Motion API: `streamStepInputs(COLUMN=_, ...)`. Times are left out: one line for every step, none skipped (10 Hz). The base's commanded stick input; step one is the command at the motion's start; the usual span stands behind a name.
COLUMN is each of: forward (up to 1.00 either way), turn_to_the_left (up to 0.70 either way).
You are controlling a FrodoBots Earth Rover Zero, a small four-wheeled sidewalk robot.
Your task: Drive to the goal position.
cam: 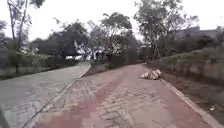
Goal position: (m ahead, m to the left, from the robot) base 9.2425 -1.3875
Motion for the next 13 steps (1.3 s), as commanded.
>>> streamStepInputs(forward=0.7, turn_to_the_left=0.0)
streamStepInputs(forward=0.7, turn_to_the_left=0.0)
streamStepInputs(forward=0.7, turn_to_the_left=0.0)
streamStepInputs(forward=0.7, turn_to_the_left=0.0)
streamStepInputs(forward=0.7, turn_to_the_left=-0.03)
streamStepInputs(forward=0.7, turn_to_the_left=-0.1)
streamStepInputs(forward=0.7, turn_to_the_left=-0.18)
streamStepInputs(forward=0.7, turn_to_the_left=-0.28)
streamStepInputs(forward=0.7, turn_to_the_left=-0.3)
streamStepInputs(forward=0.7, turn_to_the_left=-0.13)
streamStepInputs(forward=0.7, turn_to_the_left=0.0)
streamStepInputs(forward=0.7, turn_to_the_left=0.0)
streamStepInputs(forward=0.7, turn_to_the_left=0.0)
